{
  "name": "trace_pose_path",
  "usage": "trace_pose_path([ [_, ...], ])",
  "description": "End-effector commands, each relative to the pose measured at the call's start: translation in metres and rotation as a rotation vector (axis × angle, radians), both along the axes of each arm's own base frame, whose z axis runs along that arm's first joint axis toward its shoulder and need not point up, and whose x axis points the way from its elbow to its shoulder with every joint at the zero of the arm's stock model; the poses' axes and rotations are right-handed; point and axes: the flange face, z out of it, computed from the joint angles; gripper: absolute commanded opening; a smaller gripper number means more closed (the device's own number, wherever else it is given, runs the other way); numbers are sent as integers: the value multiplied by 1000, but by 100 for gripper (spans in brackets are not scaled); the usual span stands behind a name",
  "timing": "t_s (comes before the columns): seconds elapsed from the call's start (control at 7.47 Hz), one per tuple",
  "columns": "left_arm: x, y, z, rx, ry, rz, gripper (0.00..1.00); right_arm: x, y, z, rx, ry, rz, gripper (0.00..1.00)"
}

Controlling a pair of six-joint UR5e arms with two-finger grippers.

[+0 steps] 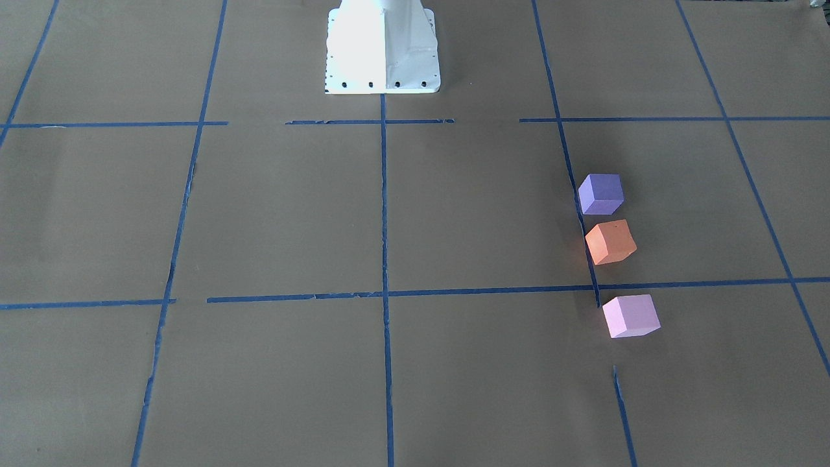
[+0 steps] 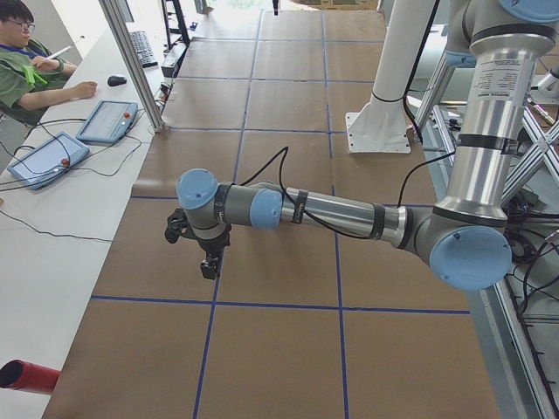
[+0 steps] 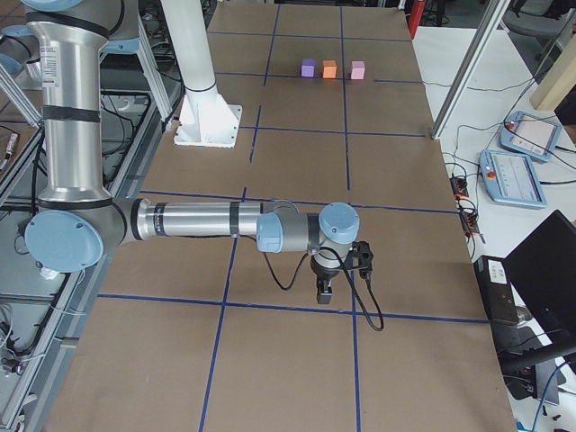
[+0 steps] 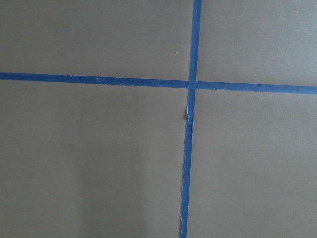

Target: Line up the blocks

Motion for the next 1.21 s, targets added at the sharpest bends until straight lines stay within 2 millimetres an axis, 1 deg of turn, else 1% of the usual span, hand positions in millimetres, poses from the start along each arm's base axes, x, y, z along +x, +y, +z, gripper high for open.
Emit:
trace_pose_path([
  [0.0,-2,4,8,-15,-8,-6,100,0,0,0,1,-1,0,100],
  [0.27,-1,0,5,21,-16,-4,100,0,0,0,1,0,0,100],
  [0.4,-5,-5,15,59,-74,-13,100,0,0,0,-1,0,0,100],
  [0.54,-6,-5,17,91,-73,-18,100,0,-1,-1,2,0,0,100],
  [0.8,-22,4,28,76,-69,-40,100,0,0,0,1,0,0,100],
  [0.94,-30,15,41,48,-68,-57,100,0,0,0,1,0,0,100],
  [1.07,-29,22,46,28,-19,-57,100,-1,0,0,-1,0,-1,100],
])
